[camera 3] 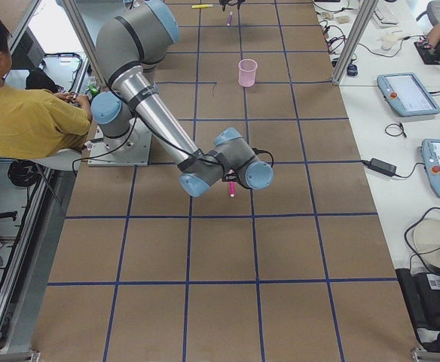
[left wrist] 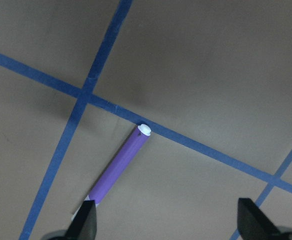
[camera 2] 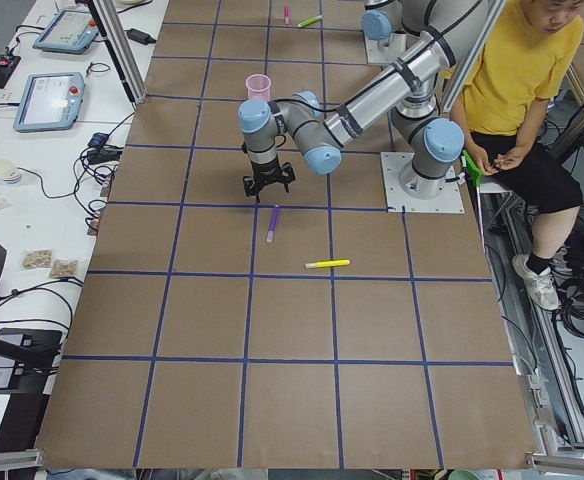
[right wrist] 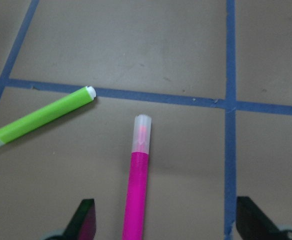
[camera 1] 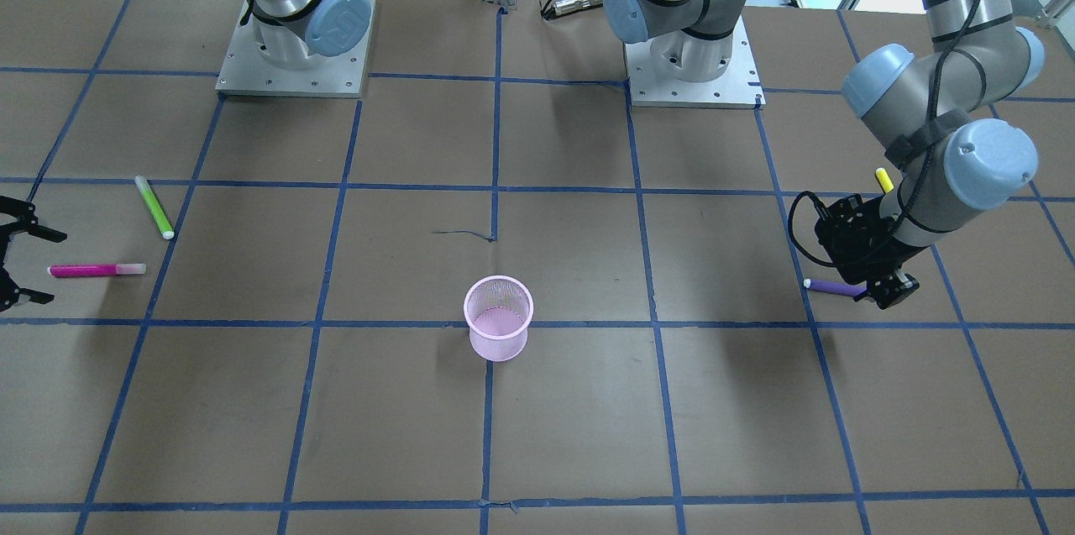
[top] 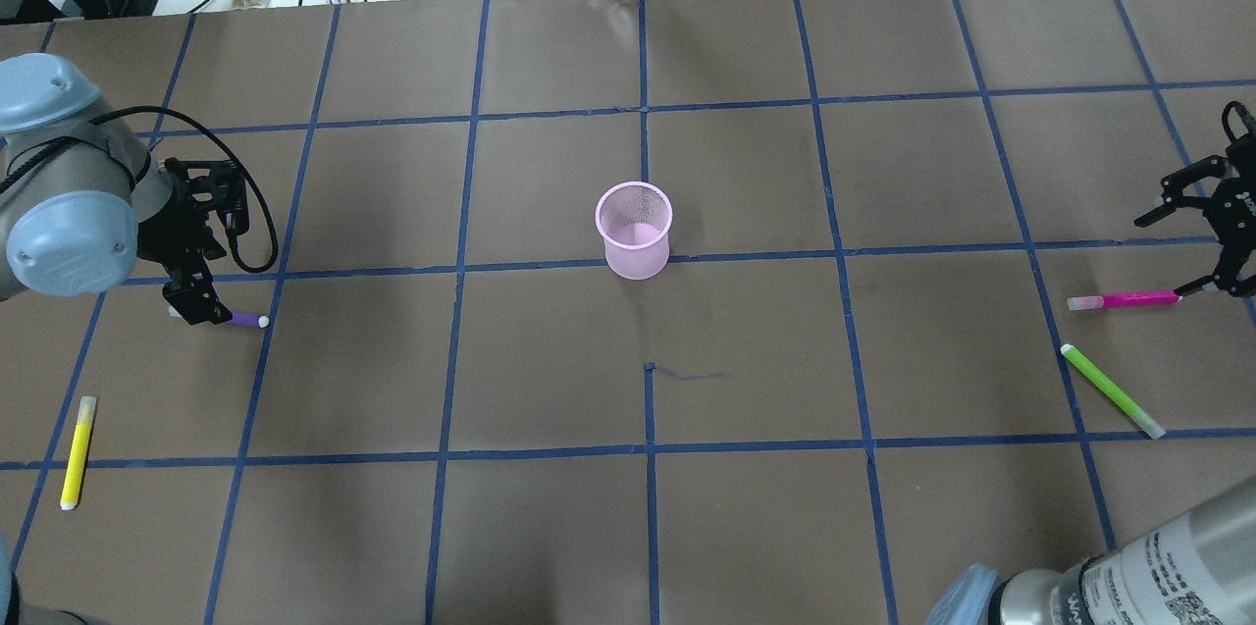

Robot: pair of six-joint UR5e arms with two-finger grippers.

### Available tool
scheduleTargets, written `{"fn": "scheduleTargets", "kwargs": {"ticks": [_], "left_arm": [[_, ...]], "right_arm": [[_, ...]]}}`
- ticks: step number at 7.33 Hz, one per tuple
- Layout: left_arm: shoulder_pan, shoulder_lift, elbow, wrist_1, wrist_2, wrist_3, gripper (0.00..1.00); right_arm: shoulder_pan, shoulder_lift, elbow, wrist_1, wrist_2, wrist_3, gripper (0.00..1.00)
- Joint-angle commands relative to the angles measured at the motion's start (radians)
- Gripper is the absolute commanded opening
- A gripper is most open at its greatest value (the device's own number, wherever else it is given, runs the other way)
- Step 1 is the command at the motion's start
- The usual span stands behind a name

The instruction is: Insert purple and pink pens into pink cup

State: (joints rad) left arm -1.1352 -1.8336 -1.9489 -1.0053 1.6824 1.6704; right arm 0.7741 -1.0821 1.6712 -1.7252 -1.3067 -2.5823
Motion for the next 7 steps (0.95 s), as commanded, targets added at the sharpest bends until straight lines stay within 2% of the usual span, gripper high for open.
{"fn": "scheduleTargets", "kwargs": {"ticks": [1, 3, 4, 5, 6, 7], "left_arm": [[0.003, -0.010, -0.069, 0.065, -0.003, 0.054, 1.00], [-0.001, -0.016, -0.097, 0.131, 0.057, 0.078, 1.00], [0.000, -0.027, -0.099, 0.164, 0.069, 0.100, 1.00], [0.000, -0.047, -0.100, 0.200, 0.069, 0.123, 1.00], [0.000, -0.058, -0.102, 0.214, 0.071, 0.155, 1.00], [-0.001, -0.058, -0.119, 0.238, 0.069, 0.190, 1.00]], "right_arm": [[-0.045, 0.021, 0.097, -0.082, -0.013, -0.097, 1.00], [-0.052, 0.022, 0.133, -0.141, -0.009, -0.098, 1.00], [-0.052, 0.016, 0.128, -0.148, -0.008, -0.099, 0.70], [-0.052, 0.016, 0.131, -0.177, -0.011, -0.096, 0.60], [-0.052, 0.016, 0.125, -0.182, -0.008, -0.096, 0.55], [-0.052, 0.016, 0.128, -0.183, -0.009, -0.098, 0.55]]}}
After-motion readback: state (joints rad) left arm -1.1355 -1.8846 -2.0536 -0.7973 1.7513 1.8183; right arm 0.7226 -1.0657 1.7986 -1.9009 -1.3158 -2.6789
